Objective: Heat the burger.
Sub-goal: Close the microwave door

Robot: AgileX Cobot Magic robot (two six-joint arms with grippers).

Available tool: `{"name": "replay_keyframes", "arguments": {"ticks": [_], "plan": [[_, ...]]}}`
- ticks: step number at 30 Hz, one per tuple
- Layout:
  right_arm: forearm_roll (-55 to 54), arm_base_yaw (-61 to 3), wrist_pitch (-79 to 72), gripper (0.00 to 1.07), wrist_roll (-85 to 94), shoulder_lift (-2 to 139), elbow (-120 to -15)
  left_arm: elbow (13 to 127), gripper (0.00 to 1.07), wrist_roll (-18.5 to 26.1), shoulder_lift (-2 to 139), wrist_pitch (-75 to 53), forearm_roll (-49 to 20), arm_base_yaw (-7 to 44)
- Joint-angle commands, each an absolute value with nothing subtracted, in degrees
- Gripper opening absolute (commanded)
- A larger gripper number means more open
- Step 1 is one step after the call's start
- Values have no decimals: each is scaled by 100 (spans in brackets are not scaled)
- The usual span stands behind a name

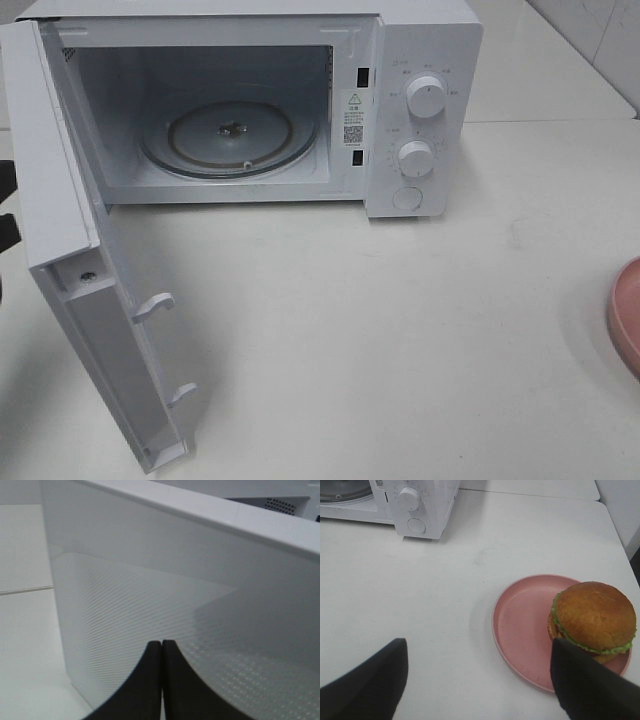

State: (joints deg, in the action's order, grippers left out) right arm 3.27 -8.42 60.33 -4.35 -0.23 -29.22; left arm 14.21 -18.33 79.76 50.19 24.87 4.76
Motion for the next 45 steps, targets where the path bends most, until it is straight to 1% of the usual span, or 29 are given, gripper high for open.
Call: {"name": "replay_keyframes", "arguments": {"ticks": [1, 2, 3, 4, 5, 6, 7, 8, 9, 10, 11, 12, 13, 14, 15, 16, 18, 22, 23, 25, 27, 28, 31, 33, 35, 38, 40, 45], "plan": [[327, -808, 5970, 74, -441, -172, -2922, 1644, 0, -1633, 8228, 5162, 1736, 985], [327, -808, 5970, 74, -441, -172, -2922, 1644, 0, -1633, 8228, 5162, 1736, 985], [327, -808, 5970, 74, -441, -172, -2922, 1782, 0, -1478, 8422, 5162, 1444, 1278], [327, -808, 5970, 74, -441, -172, -2922, 1845, 0, -1438, 8508, 5162, 1318, 1432], [327, -808, 5970, 74, -441, -172, -2922, 1845, 0, -1438, 8508, 5162, 1318, 1432], [327, -808, 5970, 74, -441, -172, -2922, 2017, 0, -1312, 8709, 5162, 1106, 1753], [327, -808, 5970, 74, -441, -172, -2922, 2091, 0, -1278, 8789, 5157, 1008, 1868], [327, -808, 5970, 74, -441, -172, -2922, 2091, 0, -1278, 8789, 5157, 1008, 1868], [327, -808, 5970, 74, -441, -172, -2922, 2292, 0, -1203, 8984, 5157, 762, 2131], [327, -808, 5970, 74, -441, -172, -2922, 2292, 0, -1203, 8984, 5157, 762, 2131], [327, -808, 5970, 74, -441, -172, -2922, 2401, 0, -1146, 9081, 5145, 619, 2275], [327, -808, 5970, 74, -441, -172, -2922, 2613, 0, -1037, 9259, 5088, 350, 2521], [327, -808, 5970, 74, -441, -172, -2922, 2613, 0, -1037, 9259, 5088, 350, 2521], [327, -808, 5970, 74, -441, -172, -2922, 2859, 0, -980, 9442, 4968, 160, 2779], [327, -808, 5970, 74, -441, -172, -2922, 3008, 0, -922, 9540, 4882, 74, 2893], [327, -808, 5970, 74, -441, -172, -2922, 3008, 0, -922, 9540, 4882, 74, 2893], [327, -808, 5970, 74, -441, -172, -2922, 3426, 0, -779, 9838, 4733, -166, 3163], [327, -808, 5970, 74, -441, -172, -2922, 3856, 0, -688, 10061, 4549, -424, 3352], [327, -808, 5970, 74, -441, -172, -2922, 4154, 0, -602, 10222, 4469, -470, 3449], [327, -808, 5970, 74, -441, -172, -2922, 4274, 0, -584, 10285, 4423, -470, 3478], [327, -808, 5970, 74, -441, -172, -2922, 4750, 0, -516, 10514, 4160, -516, 3558], [327, -808, 5970, 74, -441, -172, -2922, 4750, 0, -516, 10514, 4160, -516, 3558], [327, -808, 5970, 74, -441, -172, -2922, 5248, 0, -476, 10806, 4091, -699, 3610], [327, -808, 5970, 74, -441, -172, -2922, 5351, 0, -470, 10869, 4068, -773, 3615], [327, -808, 5970, 74, -441, -172, -2922, 5896, 0, -258, 11196, 3896, -997, 3701], [327, -808, 5970, 74, -441, -172, -2922, 5999, 0, -223, 11264, 3856, -1043, 3741], [327, -808, 5970, 74, -441, -172, -2922, 6360, 0, -149, 11499, 3850, -1295, 3845], [327, -808, 5970, 74, -441, -172, -2922, 6526, 0, -109, 11625, 3856, -1318, 3902]]}}
